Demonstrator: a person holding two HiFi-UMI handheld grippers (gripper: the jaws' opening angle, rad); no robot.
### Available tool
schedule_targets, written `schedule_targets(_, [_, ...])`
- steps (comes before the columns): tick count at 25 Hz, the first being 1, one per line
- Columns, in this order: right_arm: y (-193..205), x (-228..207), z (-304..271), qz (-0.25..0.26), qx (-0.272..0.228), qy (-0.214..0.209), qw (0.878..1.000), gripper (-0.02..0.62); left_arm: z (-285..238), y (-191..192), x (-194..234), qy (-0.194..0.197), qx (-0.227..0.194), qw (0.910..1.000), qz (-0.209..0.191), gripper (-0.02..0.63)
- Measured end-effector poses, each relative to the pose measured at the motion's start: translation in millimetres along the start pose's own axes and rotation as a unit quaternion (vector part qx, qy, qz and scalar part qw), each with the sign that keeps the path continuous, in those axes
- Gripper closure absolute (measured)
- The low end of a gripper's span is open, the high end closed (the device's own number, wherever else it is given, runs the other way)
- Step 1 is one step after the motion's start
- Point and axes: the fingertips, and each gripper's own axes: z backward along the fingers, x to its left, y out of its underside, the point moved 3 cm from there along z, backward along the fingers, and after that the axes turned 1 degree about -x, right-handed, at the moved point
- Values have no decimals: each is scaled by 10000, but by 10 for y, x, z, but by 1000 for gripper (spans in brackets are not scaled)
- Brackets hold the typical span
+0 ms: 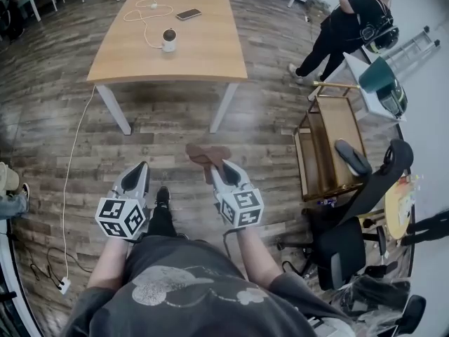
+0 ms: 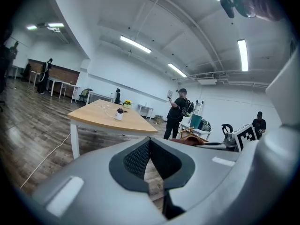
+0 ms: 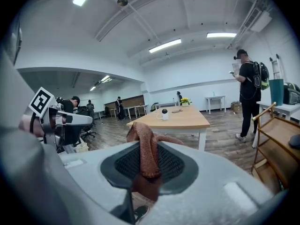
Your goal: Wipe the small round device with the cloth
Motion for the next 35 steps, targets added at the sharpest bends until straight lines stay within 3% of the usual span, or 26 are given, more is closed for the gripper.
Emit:
schedule_targets(14, [-290,-253,-682,-174,203,295,9992,520,-816,-364,455,222,115,9995,193,588])
schedule_targets(27, [-885,-297,-1980,-154,109,414,9990,520,-1614,-880,1388,369,138,9989,258,588])
schedule_targets(35, [-942,-271,-2417,-202,172,507,9984,520,-1924,-1066,1679,550,120,9982,192,588])
